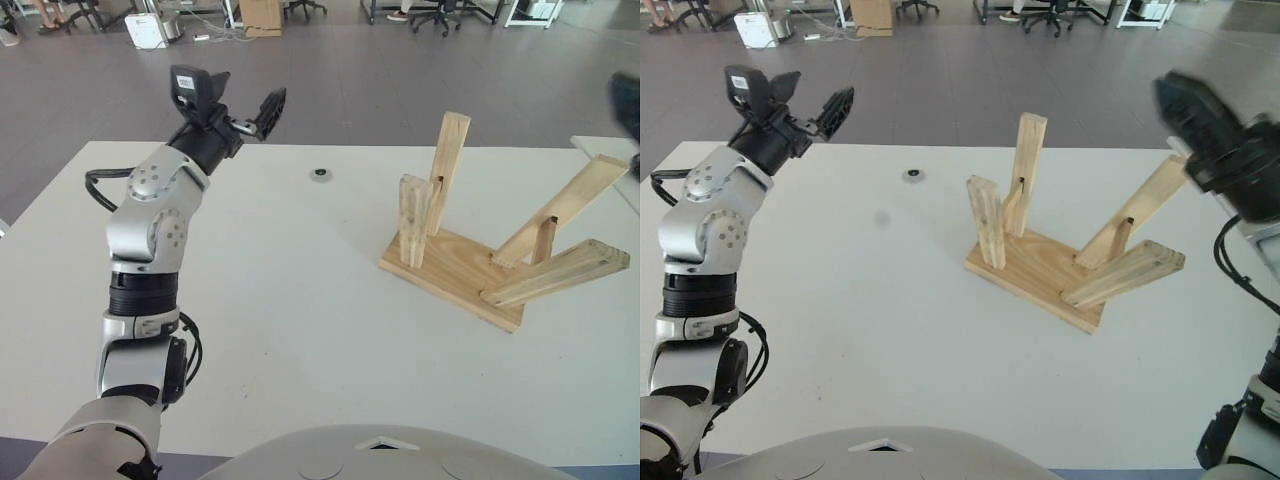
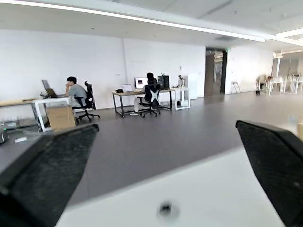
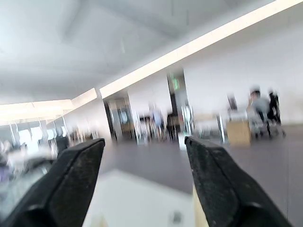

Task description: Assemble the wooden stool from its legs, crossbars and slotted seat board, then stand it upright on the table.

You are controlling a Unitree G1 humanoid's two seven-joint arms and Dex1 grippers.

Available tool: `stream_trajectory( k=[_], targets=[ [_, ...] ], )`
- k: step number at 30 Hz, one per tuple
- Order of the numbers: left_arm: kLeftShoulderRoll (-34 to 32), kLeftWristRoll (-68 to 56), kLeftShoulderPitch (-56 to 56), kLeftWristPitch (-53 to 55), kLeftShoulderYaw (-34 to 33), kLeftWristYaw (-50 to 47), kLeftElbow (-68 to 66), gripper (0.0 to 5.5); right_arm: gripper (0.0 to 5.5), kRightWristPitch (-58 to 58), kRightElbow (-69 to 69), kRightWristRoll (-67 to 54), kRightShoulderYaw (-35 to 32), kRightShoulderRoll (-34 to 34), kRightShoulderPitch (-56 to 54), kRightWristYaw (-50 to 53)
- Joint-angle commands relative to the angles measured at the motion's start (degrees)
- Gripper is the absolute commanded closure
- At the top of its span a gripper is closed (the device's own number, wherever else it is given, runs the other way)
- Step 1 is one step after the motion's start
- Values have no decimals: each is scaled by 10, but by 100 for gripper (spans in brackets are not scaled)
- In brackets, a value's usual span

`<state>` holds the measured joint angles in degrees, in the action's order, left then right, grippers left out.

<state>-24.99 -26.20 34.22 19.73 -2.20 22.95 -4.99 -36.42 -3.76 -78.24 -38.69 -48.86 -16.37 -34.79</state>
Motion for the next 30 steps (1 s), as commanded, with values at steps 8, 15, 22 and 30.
stream_trajectory(
  k=[8,15,22,30],
  targets=[
    [27,199,38,-246,115,126,-319,12,234,231,261,509,160,35,128,138],
    [27,225,12,-243,125,138,-213,12,234,263,207,715,351,3,256,55],
    [32,231,-24,-210,130,146,-128,12,234,377,381,793,407,53,79,56],
    [30,219,-54,-192,116,153,-103,12,234,628,573,793,427,165,-67,-21]
  ],
)
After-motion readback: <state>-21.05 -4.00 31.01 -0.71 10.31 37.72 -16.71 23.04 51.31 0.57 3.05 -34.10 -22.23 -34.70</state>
